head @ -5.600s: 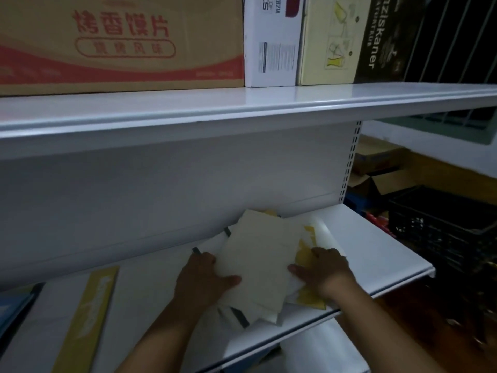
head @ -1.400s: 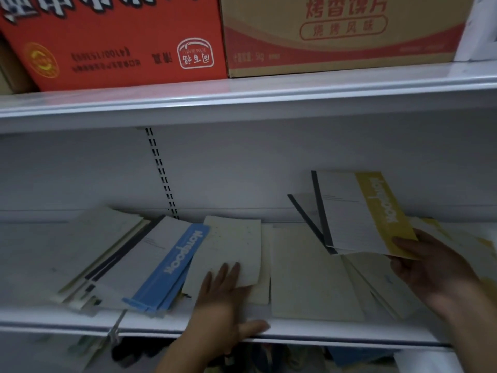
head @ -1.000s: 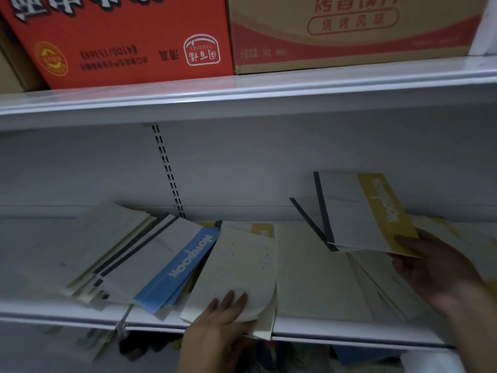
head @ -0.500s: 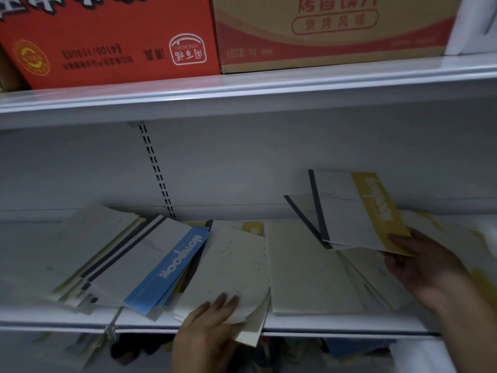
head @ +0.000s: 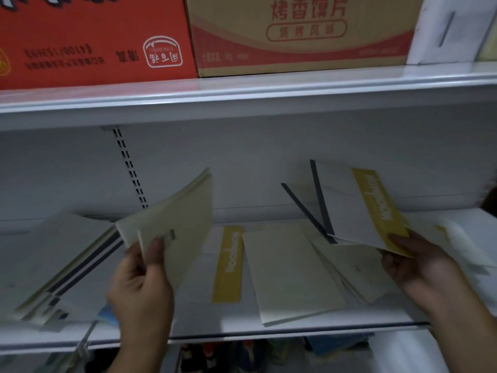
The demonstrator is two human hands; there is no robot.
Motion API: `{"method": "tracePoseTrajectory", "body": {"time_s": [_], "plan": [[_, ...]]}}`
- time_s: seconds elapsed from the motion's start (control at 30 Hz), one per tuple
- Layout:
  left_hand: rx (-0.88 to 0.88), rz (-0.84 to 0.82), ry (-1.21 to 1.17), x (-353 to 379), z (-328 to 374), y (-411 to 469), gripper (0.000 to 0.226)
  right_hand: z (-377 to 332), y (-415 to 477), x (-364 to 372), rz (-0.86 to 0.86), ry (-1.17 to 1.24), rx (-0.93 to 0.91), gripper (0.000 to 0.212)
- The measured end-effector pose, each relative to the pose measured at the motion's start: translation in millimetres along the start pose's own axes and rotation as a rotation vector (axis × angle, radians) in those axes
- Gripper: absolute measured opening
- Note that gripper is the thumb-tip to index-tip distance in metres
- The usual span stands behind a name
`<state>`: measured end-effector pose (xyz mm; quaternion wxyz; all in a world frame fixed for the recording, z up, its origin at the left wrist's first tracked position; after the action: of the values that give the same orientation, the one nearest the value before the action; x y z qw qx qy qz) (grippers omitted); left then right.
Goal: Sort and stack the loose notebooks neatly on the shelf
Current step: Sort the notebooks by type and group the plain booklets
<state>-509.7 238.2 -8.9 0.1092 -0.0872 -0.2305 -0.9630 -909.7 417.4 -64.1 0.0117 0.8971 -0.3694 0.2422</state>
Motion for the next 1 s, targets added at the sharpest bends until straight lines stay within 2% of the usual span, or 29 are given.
{"method": "tracePoseTrajectory", "body": {"time_s": [0.07, 0.13, 0.17, 0.23, 0.3, 0.33, 0.37, 0.4, 0.43, 0.5, 0.57, 0.6, 0.67, 0.7, 0.87, 0.93, 1.0], "plan": [[0.069, -0.064, -0.034, 24, 11, -9, 0.014, -5, -3, -10, 0.025, 0.008, -0.016, 0.033], [0.258, -0.176, 0.007, 53, 36, -25, 0.024, -14, -9, -21, 0.050, 0.035, -0.031, 0.020], [0.371, -0.284, 0.090, 75, 47, -39, 0.035, -18, -11, -27, 0.064, 0.053, -0.043, 0.015], [0.505, -0.588, 0.362, 130, 41, -75, 0.053, -24, -14, -37, 0.088, 0.051, -0.050, 0.029], [0.411, -0.891, 0.657, 174, -3, -120, 0.067, -25, -17, -43, 0.113, 0.049, -0.051, 0.037], [0.355, -1.012, 0.754, 188, -28, -141, 0.069, -24, -17, -45, 0.108, 0.047, -0.055, 0.052], [0.420, -1.118, 0.805, 199, -39, -162, 0.069, -24, -19, -46, 0.113, 0.033, -0.054, 0.067], [0.450, -1.144, 0.806, 204, -41, -171, 0.064, -24, -20, -48, 0.123, 0.024, -0.058, 0.072], [0.425, -1.166, 0.771, 204, -40, -176, 0.058, -24, -22, -51, 0.132, 0.023, -0.059, 0.062], [0.392, -1.134, 0.717, 198, -42, -173, 0.057, -22, -24, -50, 0.140, 0.029, -0.044, 0.036], [0.272, -1.073, 0.594, 185, -41, -157, 0.060, -16, -22, -45, 0.118, 0.002, -0.026, 0.021], [0.166, -0.983, 0.510, 173, -43, -140, 0.052, -11, -22, -40, 0.101, -0.023, -0.016, 0.021], [-0.148, -0.761, 0.405, 145, -57, -101, 0.033, 5, -23, -21, 0.055, -0.070, 0.024, 0.026], [-0.310, -0.702, 0.331, 132, -67, -88, 0.027, 14, -22, -9, 0.024, -0.086, 0.045, 0.027], [-0.760, -0.561, 0.032, 87, -87, -57, 0.021, 66, -18, 76, -0.093, -0.243, 0.094, 0.026], [-0.849, -0.496, -0.020, 66, -97, -43, 0.030, 85, -16, 111, -0.114, -0.308, 0.088, 0.025], [-0.770, -0.436, 0.070, 43, -103, -21, 0.043, 104, -15, 140, -0.152, -0.443, 0.086, 0.025]]}}
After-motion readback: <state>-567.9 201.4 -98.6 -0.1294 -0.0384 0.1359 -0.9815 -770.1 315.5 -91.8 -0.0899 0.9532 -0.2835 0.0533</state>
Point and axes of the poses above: each hand's wrist, its own y-axis towards the middle knuckle, its own x-axis out of the palm, z = x × y, the point moved 10 cm from there along y, towards the middle knuckle, and after that the axes turned 9 degrees about -y, right-handed, at the moved point
